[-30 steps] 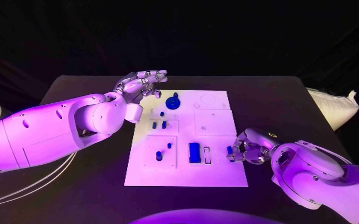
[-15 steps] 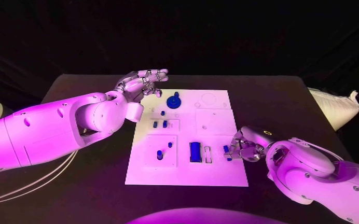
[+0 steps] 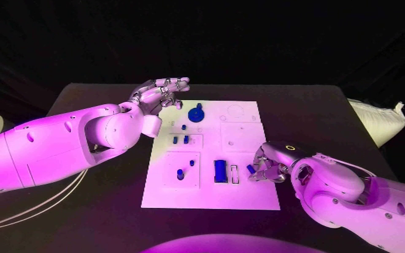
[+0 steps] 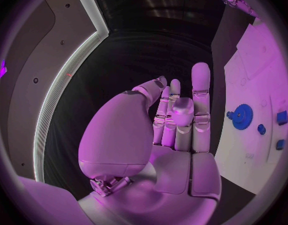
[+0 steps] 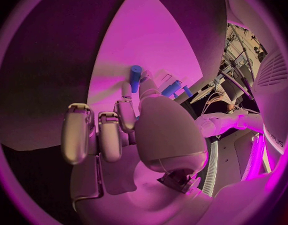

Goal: Assemble the parts on the task board

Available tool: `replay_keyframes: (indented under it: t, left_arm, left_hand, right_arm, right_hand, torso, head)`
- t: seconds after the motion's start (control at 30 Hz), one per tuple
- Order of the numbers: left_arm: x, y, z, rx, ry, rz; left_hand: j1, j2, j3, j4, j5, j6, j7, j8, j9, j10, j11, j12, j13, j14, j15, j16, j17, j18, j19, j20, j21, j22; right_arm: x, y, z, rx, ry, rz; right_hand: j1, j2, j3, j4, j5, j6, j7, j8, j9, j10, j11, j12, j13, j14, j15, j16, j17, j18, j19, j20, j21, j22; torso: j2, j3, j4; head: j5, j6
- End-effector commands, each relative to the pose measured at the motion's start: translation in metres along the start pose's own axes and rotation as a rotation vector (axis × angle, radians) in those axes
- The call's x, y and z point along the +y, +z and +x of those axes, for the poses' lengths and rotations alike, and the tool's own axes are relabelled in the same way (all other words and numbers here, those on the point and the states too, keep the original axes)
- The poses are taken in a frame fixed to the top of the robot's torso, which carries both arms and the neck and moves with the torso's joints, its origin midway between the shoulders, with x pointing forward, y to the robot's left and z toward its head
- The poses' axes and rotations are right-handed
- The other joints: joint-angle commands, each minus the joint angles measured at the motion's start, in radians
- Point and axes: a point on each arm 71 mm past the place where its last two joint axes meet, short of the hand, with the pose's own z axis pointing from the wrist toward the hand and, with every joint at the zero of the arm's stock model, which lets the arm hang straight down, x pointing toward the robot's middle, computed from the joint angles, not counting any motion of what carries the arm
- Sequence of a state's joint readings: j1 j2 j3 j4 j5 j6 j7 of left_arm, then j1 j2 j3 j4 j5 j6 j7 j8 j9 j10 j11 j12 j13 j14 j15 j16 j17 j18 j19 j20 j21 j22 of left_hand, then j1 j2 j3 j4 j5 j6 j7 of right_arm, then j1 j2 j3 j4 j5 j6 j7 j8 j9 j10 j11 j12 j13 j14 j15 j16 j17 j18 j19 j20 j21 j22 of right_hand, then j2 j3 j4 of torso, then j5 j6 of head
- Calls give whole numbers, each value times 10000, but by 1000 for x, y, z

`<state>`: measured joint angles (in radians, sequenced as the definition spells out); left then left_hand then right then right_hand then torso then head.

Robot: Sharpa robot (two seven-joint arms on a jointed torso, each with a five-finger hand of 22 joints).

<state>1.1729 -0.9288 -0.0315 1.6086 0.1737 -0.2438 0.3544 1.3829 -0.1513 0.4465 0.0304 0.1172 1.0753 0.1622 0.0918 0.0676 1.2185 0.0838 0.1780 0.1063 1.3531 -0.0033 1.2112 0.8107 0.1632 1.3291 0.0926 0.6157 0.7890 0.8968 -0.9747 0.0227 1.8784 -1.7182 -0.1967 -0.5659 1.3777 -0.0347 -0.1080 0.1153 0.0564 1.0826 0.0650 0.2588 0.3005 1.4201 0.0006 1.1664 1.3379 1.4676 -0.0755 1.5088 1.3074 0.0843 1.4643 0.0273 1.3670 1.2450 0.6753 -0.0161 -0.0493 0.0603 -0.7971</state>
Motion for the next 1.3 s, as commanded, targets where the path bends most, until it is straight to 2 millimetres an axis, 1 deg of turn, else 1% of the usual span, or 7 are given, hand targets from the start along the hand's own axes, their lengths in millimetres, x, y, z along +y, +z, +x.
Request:
replay_keyframes:
  t: [0.03,0.43,0.53,0.57,0.7,1.0,1.3]
  left_arm:
    - [-1,0,3,210,-41,74]
    - [-1,0,3,206,-39,64]
    - [-1,0,3,201,-37,62]
    - [-1,0,3,201,-37,61]
    - [-1,0,3,195,-35,61]
    - [-1,0,3,202,-31,64]
    - [0,0,3,211,-30,63]
  left_hand:
    - [-15,117,-38,1,-20,-98,3,-22,1,-66,-29,12,11,-62,-10,-49,-10,136,-82,3,-67,-9]
    - [-15,117,-38,1,-20,-98,3,-22,1,-66,-29,12,11,-62,-10,-49,-10,136,-82,3,-67,-9]
    - [-15,117,-38,1,-20,-98,3,-22,1,-66,-29,12,11,-62,-10,-49,-10,136,-82,3,-67,-9]
    - [-20,130,-51,0,-18,-99,3,-21,2,-80,-29,31,16,-69,-9,-50,-24,137,-84,5,-81,-19]
    - [-21,131,-52,0,-18,-100,3,-21,2,-81,-29,33,16,-69,-9,-50,-25,138,-84,5,-82,-20]
    - [-8,139,-51,-10,-15,-99,0,-20,2,-88,-32,40,18,-70,-10,-48,-24,139,-86,5,-90,-26]
    - [-8,139,-51,-10,-15,-99,0,-20,2,-88,-32,40,18,-70,-10,-48,-24,139,-86,5,-90,-26]
  right_arm:
    - [-4,1,17,979,-1240,254]
    - [-1,1,19,1209,-748,254]
    - [-2,0,20,1380,-474,299]
    - [-2,-1,20,1445,-369,318]
    - [-3,-2,21,1604,18,395]
    - [-1,-8,11,728,1524,490]
    - [4,-13,0,-173,2740,540]
  right_hand:
    - [1135,972,197,-76,155,30,18,-159,-214,36,-149,-86,-640,831,-68,43,1651,-171,-10,-58,51,20]
    - [1533,1823,2629,-581,-40,-102,169,-695,-418,-21,-64,-257,-677,836,4,56,1695,-181,-13,-21,66,65]
    - [1178,1583,3718,-620,-65,-10,216,-862,-488,-24,-29,-265,-653,836,48,60,1707,-179,-23,16,62,68]
    - [482,855,5132,-673,79,145,264,-1049,-551,-10,-26,-254,-608,838,94,63,1722,-169,-29,41,67,85]
    - [-215,477,6545,-691,-75,275,220,-1165,-529,28,9,-268,-590,840,70,63,1733,-182,-29,69,74,105]
    - [-997,-317,6312,-551,-54,387,178,-1162,-434,87,-6,-232,-557,850,65,80,1766,-183,-12,73,101,149]
    - [-1312,-550,6086,-426,-53,483,122,-1155,-375,131,-52,-193,-525,857,26,93,1789,-188,9,41,127,186]
  torso:
    - [-5,-1,-7]
    - [0,10,5]
    - [-5,5,-6]
    - [0,6,-9]
    - [-5,4,-15]
    - [-2,8,-6]
    - [1,-1,1]
  head:
    - [11,-10]
    - [27,10]
    - [41,-1]
    - [48,-9]
    - [60,-10]
    - [56,-17]
    - [54,-26]
